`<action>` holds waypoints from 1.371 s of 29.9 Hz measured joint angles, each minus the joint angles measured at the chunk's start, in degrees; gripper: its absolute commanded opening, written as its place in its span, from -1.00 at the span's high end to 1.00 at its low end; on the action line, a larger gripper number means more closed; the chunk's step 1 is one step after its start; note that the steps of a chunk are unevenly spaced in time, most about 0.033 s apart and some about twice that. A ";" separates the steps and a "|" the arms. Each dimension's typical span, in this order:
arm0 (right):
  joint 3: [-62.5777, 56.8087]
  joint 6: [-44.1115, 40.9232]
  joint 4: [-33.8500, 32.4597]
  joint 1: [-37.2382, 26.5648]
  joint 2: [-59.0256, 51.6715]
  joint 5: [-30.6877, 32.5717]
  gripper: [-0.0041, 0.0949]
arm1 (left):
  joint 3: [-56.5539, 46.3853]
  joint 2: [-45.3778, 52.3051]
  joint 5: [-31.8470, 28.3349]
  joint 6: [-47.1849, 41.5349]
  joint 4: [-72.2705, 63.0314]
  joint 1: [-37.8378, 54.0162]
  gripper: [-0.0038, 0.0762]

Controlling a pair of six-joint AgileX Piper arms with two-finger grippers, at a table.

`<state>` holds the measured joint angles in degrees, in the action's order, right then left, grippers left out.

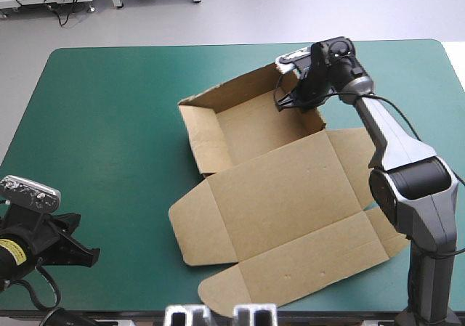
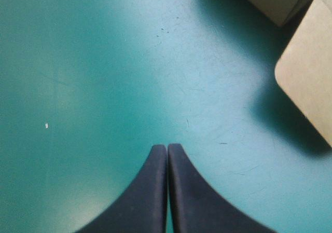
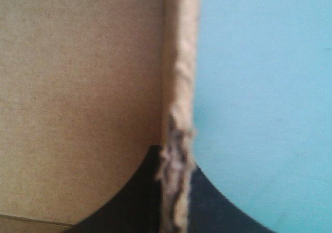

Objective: Fold the box

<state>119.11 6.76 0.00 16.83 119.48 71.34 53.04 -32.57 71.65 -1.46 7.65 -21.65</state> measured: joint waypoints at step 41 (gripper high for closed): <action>3.43 5.33 13.45 -48.00 -0.87 -0.03 -0.41 | 0.00 -5.08 0.00 -1.91 5.69 0.00 0.92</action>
<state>122.54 12.09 13.45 -31.17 118.61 71.31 53.04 -37.65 71.65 -3.38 13.34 -21.65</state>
